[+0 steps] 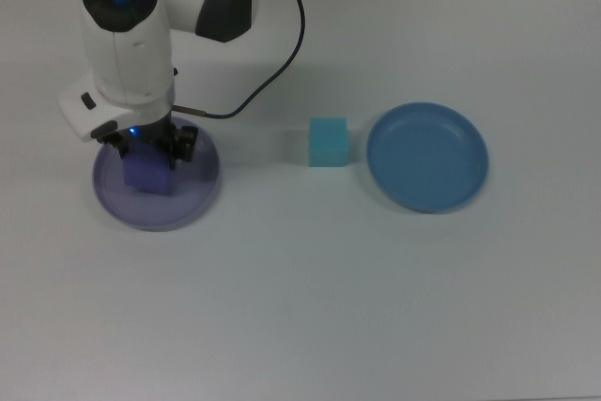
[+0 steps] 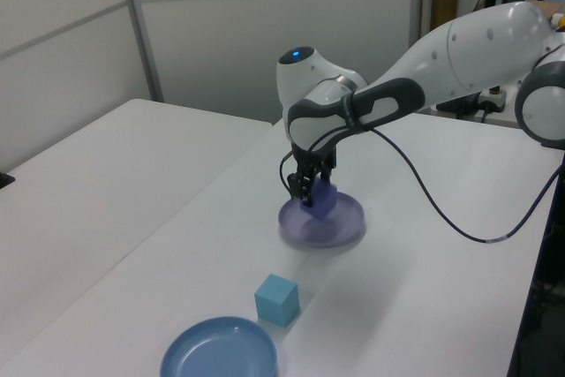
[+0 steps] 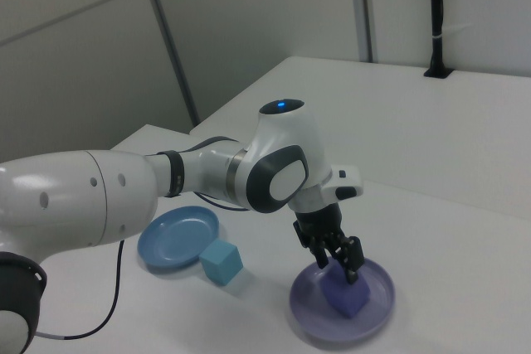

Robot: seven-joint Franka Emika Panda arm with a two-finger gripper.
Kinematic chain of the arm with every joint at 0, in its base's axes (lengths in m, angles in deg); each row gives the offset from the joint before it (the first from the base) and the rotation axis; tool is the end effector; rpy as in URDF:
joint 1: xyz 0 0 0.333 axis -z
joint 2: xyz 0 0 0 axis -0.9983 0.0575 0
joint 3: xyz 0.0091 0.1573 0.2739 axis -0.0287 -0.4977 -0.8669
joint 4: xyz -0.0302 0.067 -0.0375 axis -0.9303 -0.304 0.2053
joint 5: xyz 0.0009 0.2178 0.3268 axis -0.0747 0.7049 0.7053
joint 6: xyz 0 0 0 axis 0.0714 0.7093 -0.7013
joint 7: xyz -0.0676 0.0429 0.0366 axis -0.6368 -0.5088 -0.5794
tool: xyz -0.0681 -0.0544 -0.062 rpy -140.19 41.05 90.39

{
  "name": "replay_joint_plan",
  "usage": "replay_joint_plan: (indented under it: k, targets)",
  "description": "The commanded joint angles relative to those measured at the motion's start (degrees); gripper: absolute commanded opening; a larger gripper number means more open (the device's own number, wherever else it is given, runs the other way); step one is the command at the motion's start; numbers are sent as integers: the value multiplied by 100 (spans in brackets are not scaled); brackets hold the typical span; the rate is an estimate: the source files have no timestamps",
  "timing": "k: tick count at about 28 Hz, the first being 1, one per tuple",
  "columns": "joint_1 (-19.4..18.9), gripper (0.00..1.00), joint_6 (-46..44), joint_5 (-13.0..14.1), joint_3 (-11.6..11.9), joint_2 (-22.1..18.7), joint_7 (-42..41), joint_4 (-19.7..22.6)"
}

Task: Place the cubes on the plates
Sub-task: 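Carry the purple cube onto the lavender plate and release it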

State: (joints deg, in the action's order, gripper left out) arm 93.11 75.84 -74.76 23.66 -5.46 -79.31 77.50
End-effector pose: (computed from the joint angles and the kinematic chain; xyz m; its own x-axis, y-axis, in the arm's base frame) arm 0.6704 -0.0768 0.3741 0.9942 -0.1013 0.0350 -0.1054 -0.9837 0.1454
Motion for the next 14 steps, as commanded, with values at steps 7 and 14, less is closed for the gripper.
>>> replay_joint_plan:
  k: [7, 14]
  targets:
    - [-201, 100, -71, 136, -277, -272, 28, 118]
    - [-658, 100, -581, 145, -663, -396, -210, 382]
